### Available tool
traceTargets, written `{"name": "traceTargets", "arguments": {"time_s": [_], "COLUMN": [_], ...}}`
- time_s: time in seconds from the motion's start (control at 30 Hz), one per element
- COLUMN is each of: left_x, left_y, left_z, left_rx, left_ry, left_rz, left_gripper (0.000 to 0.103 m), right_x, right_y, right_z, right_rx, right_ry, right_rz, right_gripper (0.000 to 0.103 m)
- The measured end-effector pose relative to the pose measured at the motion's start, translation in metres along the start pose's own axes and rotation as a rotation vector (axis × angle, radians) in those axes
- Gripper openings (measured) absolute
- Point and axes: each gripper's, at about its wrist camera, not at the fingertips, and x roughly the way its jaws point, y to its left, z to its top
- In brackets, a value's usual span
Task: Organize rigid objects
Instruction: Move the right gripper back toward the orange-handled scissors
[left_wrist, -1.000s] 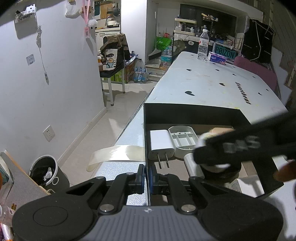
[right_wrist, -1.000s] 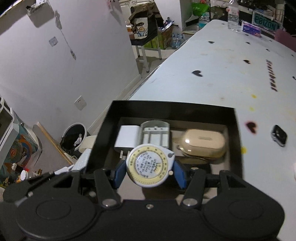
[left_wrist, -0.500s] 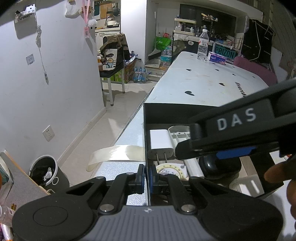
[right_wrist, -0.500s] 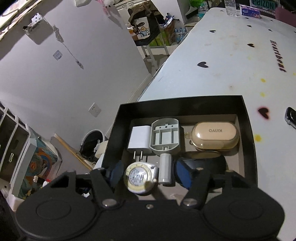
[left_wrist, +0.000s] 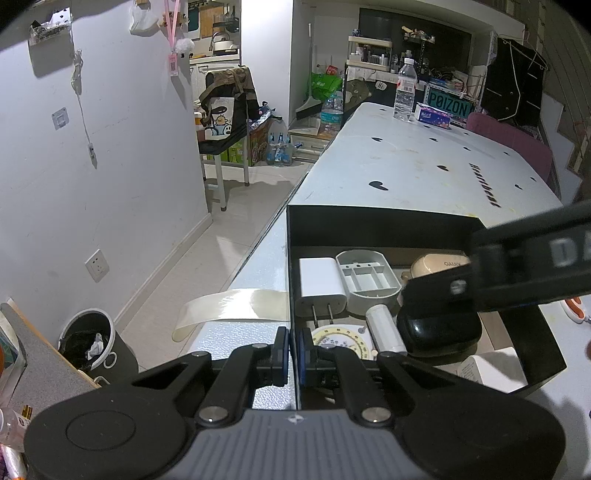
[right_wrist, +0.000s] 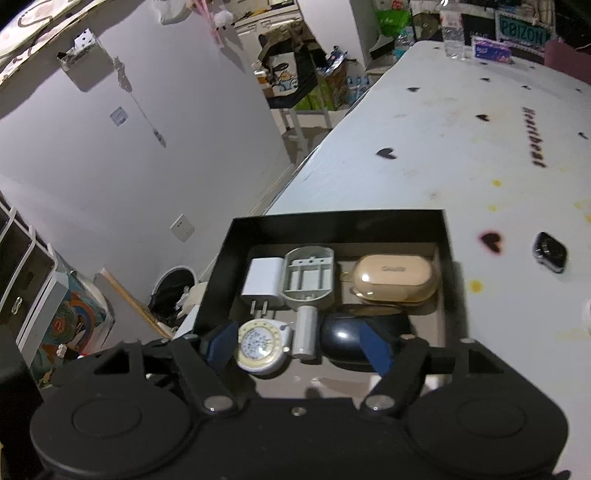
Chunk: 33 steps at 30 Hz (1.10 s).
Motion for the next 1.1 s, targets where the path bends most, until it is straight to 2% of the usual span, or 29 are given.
{"name": "traceTargets", "arguments": {"time_s": [0.37, 0.5, 0.73, 0.83, 1.1], "left_x": [0.000, 0.000, 0.000, 0.000, 0.000], "left_y": [0.000, 0.000, 0.000, 0.000, 0.000], "left_z": [0.000, 0.000, 0.000, 0.000, 0.000], "left_rx": [0.000, 0.000, 0.000, 0.000, 0.000], "left_ry": [0.000, 0.000, 0.000, 0.000, 0.000], "left_rz": [0.001, 0.000, 0.000, 0.000, 0.000], "left_gripper": [0.005, 0.005, 0.005, 0.005, 0.005], "right_x": [-0.024, -0.033, -0.044, -0.049, -0.049], "right_y": [-0.031, -0.049, -0.093, -0.118, -0.181], "right_z": [-0.008, -0.007, -0.002, 0.000, -0.002], "right_rx": [-0.016, -0.002, 0.103, 0.168, 0.305], "right_ry": [-0.051, -0.101, -0.179, -0.210, -0.238], "right_rz": [-0.073, -0.096, -0.152, -0.202, -0.323], "right_gripper": [0.093, 0.103, 0.103, 0.103, 0.103]}}
